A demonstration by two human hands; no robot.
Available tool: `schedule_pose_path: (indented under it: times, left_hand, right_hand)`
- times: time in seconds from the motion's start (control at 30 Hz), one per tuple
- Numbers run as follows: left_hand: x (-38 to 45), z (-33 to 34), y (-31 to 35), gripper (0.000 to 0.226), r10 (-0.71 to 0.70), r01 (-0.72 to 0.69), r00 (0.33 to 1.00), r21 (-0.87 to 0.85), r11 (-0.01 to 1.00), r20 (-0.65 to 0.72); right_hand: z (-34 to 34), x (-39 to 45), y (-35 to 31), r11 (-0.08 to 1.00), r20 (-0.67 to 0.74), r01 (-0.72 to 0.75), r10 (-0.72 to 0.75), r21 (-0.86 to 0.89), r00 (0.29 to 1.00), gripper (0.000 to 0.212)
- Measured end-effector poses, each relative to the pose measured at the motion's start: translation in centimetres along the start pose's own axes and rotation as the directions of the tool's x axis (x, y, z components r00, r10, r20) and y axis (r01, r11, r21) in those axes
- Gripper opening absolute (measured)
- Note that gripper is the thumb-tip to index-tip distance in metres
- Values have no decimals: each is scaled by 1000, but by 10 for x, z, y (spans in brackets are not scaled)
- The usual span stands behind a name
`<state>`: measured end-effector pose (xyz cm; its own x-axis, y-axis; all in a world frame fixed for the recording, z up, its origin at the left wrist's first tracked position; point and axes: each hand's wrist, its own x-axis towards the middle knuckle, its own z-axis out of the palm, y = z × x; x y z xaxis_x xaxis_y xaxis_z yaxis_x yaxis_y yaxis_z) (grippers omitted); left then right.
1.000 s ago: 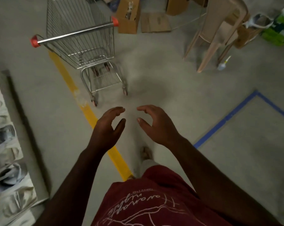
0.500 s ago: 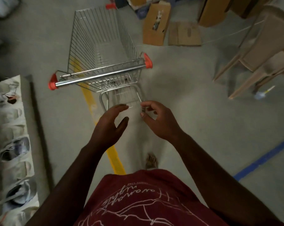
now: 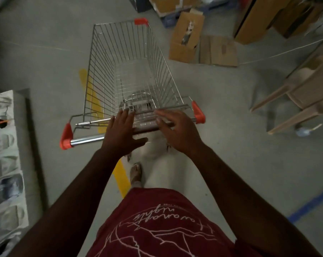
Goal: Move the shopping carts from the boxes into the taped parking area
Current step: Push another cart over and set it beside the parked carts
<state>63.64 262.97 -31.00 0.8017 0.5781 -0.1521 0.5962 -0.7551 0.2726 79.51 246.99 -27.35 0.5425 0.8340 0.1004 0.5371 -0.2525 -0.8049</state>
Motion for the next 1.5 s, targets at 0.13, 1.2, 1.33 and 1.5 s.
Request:
schedule_pose_path:
  times: [0.13, 1.2, 1.33, 1.5]
  left_hand:
    - [41, -5, -21, 118, 49, -79, 975, 133, 988, 218]
    - [-5, -16, -21, 120, 490, -573, 722, 24, 819, 489]
    - [-28, -6, 10, 123, 541, -637, 667, 16, 771, 513]
    - [-57, 14, 59, 119, 625, -736, 572, -5, 677, 531]
  right_hand:
    - [27, 64, 8, 924, 107, -75, 124, -375, 986, 53]
    - [79, -73, -31, 626, -111, -549, 598, -554, 794, 61]
    - [70, -121, -30, 573, -186, -622, 638, -533, 747, 61]
    - [49, -182, -21, 510, -259, -707, 689, -489, 677, 61]
